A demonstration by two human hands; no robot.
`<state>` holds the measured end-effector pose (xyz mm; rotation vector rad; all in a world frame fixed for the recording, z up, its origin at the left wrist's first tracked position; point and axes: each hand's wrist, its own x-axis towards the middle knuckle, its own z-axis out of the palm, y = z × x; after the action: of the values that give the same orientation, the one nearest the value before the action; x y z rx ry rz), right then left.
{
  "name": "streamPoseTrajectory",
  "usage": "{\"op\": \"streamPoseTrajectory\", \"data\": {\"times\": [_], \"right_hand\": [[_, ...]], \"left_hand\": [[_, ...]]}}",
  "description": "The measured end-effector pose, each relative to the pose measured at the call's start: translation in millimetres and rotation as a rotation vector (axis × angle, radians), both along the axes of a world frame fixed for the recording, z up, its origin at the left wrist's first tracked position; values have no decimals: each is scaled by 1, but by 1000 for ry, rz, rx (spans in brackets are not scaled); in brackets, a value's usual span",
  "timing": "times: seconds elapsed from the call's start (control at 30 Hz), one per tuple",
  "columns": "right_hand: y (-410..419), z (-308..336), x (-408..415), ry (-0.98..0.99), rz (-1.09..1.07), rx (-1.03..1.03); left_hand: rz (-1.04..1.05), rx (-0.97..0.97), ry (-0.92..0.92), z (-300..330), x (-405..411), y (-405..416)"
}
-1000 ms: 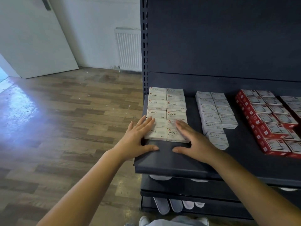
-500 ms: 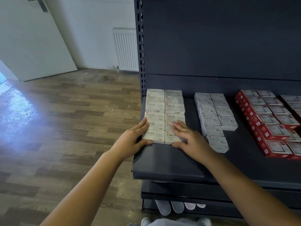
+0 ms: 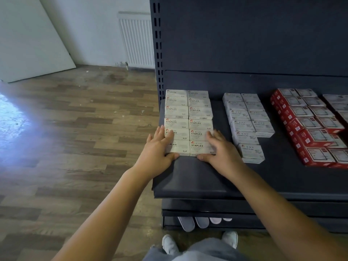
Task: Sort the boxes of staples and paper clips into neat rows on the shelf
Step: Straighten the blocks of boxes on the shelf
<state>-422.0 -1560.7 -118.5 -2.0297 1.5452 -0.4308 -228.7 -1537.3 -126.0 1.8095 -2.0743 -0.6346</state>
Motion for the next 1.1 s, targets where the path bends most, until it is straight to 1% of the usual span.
{"op": "streamPoseTrajectory", "data": {"times": [0.1,0.17,0.27,0.37,0.43,0.57,0.63,0.77,0.87,0.97,1.1], "right_hand": [[8,1,-1,72,25,-88],[17,3,-7,45,76,-183],[32,5,-28,-39,132,-280],[34,0,-59,-60,89,-403],[32,-4,-78,-57,57,-448],[24,-2,-107,-51,28,-416],[20,-1,-117,-36,46,-346],[10,-2,-130,-31,137,-249],[1,-2,-131,-26,186,-212],[-4,-8,-131,-26,203,-230],[-2,-19,-137,-66,245,-339]], "left_hand": [[12,23,-105,3,-3,2],[11,7,-153,6,-5,7],[-31,-46,-123,11,-18,19],[-114,-111,-104,16,-41,23],[-177,-127,-107,17,-61,20],[-281,-128,-123,18,-101,13],[-293,-128,-158,18,-116,8],[-236,-99,-252,17,-137,-2],[-182,-91,-267,17,-148,-6],[-160,-86,-237,15,-155,-7],[-135,-106,-163,10,-158,-5]]}}
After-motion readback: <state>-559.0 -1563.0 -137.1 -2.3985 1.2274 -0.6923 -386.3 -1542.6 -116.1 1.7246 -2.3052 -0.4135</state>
